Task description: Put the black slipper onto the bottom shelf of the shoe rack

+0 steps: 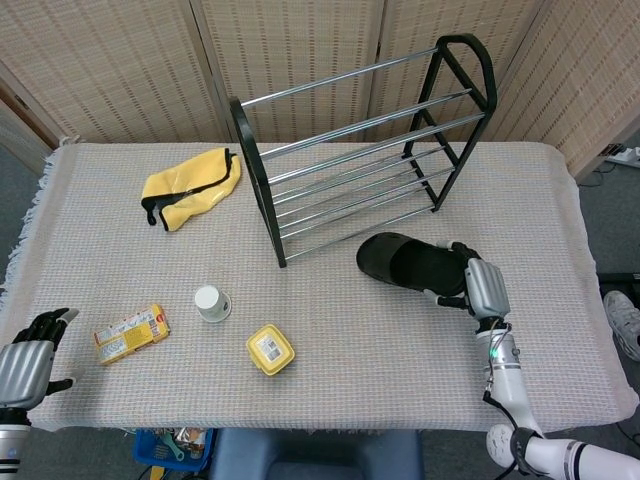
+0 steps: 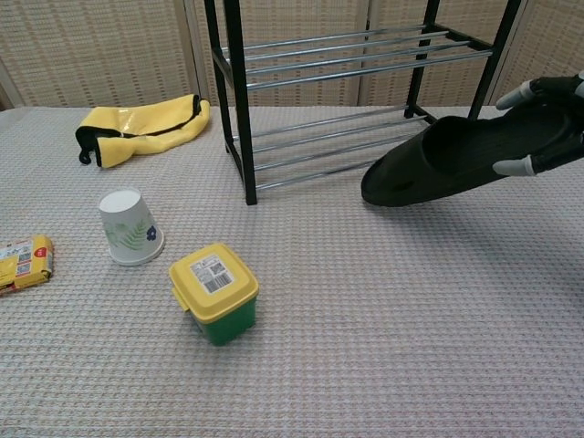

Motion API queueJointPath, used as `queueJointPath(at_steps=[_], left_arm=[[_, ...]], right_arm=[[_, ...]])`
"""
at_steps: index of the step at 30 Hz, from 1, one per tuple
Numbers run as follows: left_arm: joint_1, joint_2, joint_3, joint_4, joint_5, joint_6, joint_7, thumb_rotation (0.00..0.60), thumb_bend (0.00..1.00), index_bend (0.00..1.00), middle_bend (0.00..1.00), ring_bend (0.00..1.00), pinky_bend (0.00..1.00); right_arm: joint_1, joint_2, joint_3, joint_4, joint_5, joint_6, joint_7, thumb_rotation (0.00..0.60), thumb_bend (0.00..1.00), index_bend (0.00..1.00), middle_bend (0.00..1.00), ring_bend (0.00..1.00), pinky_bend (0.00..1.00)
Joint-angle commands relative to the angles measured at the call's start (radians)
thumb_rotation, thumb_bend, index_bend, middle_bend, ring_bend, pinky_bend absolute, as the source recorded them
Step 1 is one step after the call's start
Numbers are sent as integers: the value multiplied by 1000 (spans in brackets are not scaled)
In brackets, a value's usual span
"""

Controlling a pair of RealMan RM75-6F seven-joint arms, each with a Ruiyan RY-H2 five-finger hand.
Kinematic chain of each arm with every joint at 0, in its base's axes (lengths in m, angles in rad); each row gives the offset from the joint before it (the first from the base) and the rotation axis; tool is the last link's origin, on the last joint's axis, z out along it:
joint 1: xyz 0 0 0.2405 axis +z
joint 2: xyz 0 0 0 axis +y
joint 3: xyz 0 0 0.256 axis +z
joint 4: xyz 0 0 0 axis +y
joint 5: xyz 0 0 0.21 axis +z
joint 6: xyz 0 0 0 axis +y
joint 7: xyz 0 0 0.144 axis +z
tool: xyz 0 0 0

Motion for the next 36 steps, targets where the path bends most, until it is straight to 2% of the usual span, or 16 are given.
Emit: queueJointPath(at_steps=[1,7,15,22,36], left_arm=[[0,1,0,-1,1,1,1,600,200,168,164,152,319],[0,4,1,-4,-1,1,0,600,200,168,164,152,319],[-4,6,1,-9,3,-3,1,600,200,168,164,152,318],[-1,15,1,-13,-3,0,2,600,200,169,164,152,318],[-3,26,-2,-21,-27,-16,12,600,200,169,164,152,319]], right_arm=[[-12,13,13,-14,-23,17,25,600,347,246,459,295,385],[-16,14,38,1,-54,35,60,600,347,264,473,311,393],[54,-62,101,121,-34,-52,151,600,347,264,473,311,393],[134,-185,139,307,-54,-113,265,600,346,265,473,311,393],[252,-396,164,676,-74,-210,435,600,326,264,473,311,393]])
